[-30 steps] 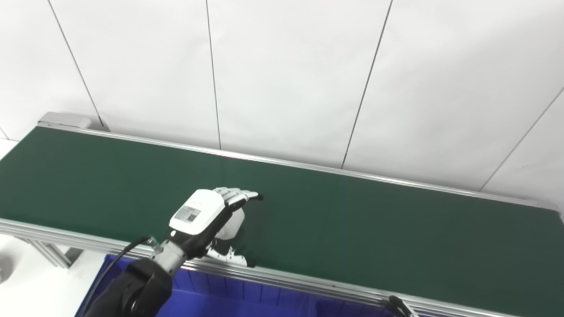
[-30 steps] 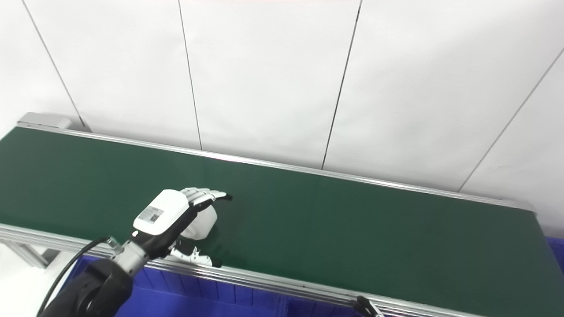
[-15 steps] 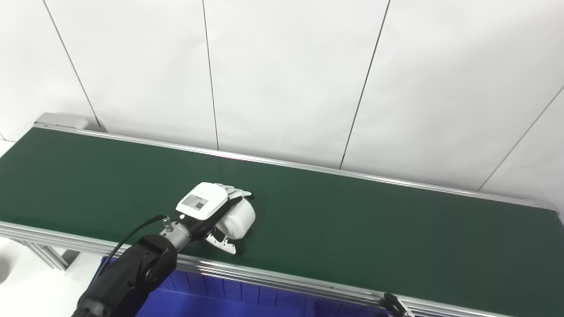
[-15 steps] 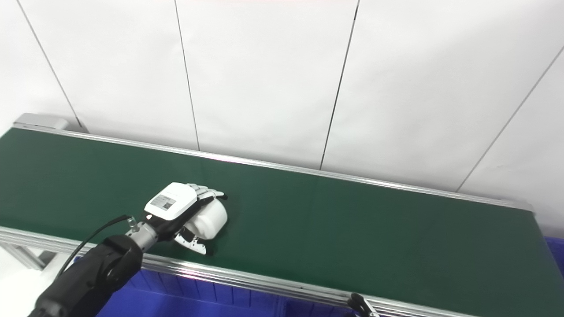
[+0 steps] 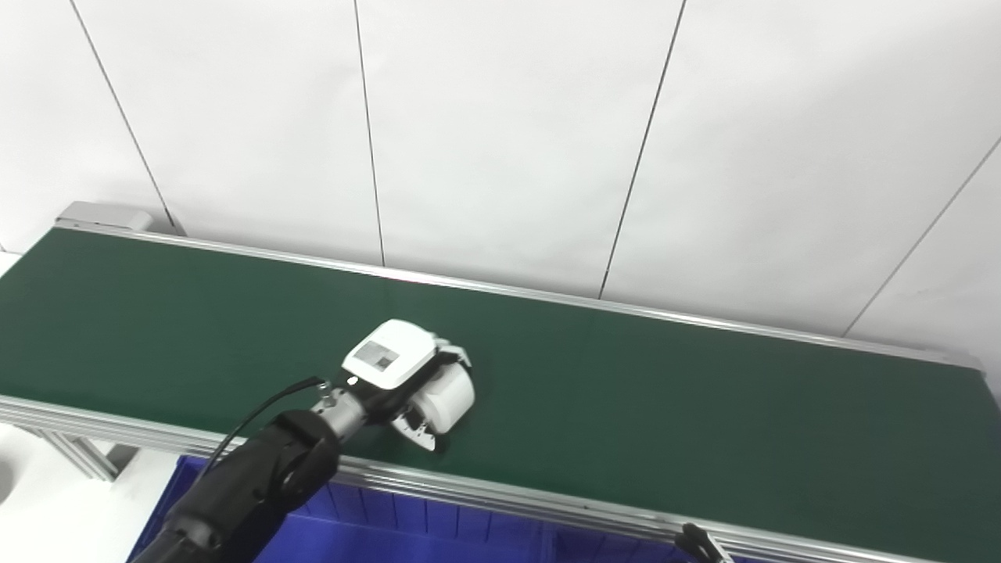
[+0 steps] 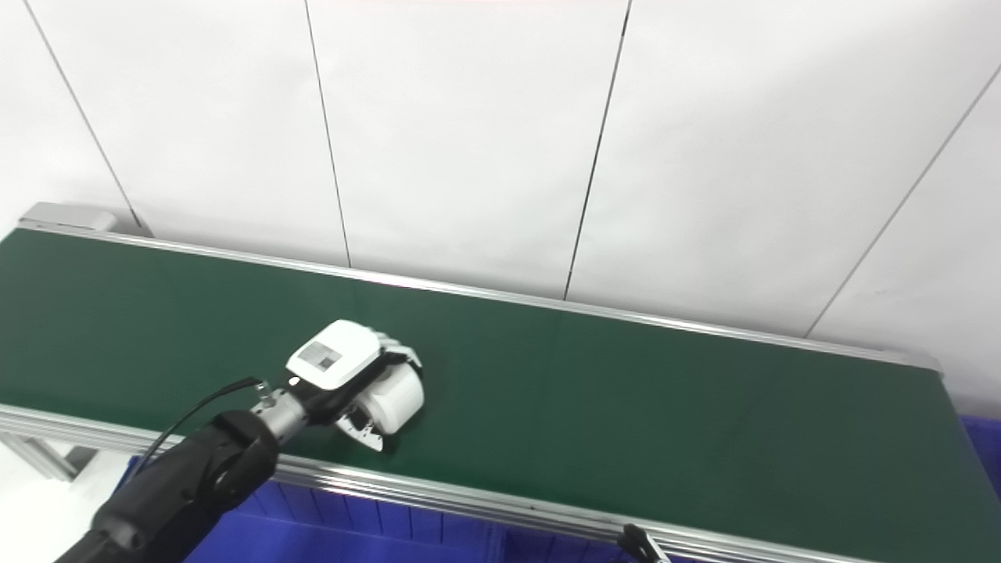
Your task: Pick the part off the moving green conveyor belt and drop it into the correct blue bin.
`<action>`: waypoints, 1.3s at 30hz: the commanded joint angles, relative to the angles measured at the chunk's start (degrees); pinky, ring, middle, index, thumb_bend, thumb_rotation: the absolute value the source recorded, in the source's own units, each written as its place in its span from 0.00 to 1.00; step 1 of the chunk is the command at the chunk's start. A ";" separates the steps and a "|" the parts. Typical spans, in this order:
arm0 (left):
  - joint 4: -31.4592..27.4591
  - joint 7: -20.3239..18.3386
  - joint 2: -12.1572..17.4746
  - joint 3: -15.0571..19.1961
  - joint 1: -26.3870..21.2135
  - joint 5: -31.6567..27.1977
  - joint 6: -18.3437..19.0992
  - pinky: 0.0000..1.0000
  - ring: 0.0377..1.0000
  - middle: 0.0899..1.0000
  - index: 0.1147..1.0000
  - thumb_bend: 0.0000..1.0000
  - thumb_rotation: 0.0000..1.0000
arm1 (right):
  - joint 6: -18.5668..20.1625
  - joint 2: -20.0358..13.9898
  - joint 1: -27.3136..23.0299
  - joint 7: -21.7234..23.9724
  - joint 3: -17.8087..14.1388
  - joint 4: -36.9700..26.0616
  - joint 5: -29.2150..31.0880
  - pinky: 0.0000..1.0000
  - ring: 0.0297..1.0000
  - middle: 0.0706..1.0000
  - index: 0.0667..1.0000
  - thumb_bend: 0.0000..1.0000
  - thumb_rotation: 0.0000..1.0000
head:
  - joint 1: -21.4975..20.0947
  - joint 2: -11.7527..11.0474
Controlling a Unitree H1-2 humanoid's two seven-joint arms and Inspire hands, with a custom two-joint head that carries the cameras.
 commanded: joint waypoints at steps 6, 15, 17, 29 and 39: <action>-6.57 -3.27 3.31 0.12 0.00 2.61 2.55 0.48 0.45 0.44 0.43 0.52 0.00 | 0.53 0.24 0.35 1.11 0.22 -2.21 1.34 0.68 0.76 0.83 0.86 0.74 0.89 | 0.05 0.23; -12.76 -6.87 3.54 0.85 0.26 2.94 3.66 0.52 0.48 0.47 0.40 0.52 0.00 | 1.10 0.50 0.09 1.15 0.34 -2.24 1.00 0.67 0.74 0.82 0.85 0.72 0.88 | -0.17 0.92; -14.74 -7.65 3.66 1.22 0.52 2.82 3.84 0.51 0.47 0.46 0.40 0.52 0.00 | 1.41 0.54 0.11 1.29 0.43 -2.71 1.09 0.66 0.74 0.82 0.85 0.72 0.87 | -0.01 1.66; -37.38 -18.97 4.27 7.54 8.11 -0.26 7.08 0.51 0.46 0.43 0.43 0.52 0.00 | 7.32 0.19 1.60 2.68 0.55 -10.79 2.50 0.70 0.76 0.84 0.87 0.72 0.88 | 4.48 12.00; -45.66 -23.59 4.00 11.86 18.48 -2.03 8.72 0.45 0.43 0.41 0.45 0.52 0.00 | 16.22 -1.81 0.33 4.54 -0.93 -18.87 6.25 0.72 0.75 0.83 0.86 0.72 0.83 | 7.56 20.04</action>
